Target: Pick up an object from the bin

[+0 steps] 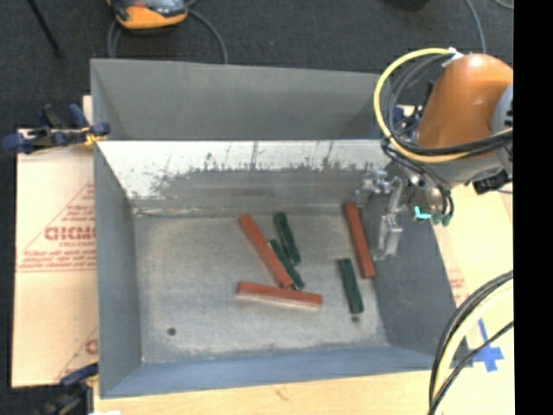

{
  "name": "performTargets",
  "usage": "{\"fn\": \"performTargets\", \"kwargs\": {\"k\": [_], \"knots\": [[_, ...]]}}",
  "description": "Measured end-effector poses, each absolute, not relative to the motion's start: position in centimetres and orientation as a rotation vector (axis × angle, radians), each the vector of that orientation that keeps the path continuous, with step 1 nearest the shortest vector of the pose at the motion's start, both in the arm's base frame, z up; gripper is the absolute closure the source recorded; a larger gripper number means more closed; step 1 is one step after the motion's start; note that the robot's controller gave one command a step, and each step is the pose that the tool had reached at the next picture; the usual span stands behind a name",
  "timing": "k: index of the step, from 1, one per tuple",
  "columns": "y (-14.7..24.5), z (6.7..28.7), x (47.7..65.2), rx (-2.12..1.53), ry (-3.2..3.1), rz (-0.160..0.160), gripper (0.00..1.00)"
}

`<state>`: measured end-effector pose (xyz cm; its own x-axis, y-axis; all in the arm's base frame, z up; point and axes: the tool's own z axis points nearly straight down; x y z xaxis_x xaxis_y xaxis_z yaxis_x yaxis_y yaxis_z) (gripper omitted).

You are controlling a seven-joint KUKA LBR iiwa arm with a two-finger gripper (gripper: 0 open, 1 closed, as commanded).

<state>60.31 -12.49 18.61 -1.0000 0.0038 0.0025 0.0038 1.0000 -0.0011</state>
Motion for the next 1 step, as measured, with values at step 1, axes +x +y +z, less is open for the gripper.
{"fn": "performTargets", "kwargs": {"k": [1], "knots": [[-12.45,19.04,60.49,-0.002,-3.147,0.004,0.0]]}}
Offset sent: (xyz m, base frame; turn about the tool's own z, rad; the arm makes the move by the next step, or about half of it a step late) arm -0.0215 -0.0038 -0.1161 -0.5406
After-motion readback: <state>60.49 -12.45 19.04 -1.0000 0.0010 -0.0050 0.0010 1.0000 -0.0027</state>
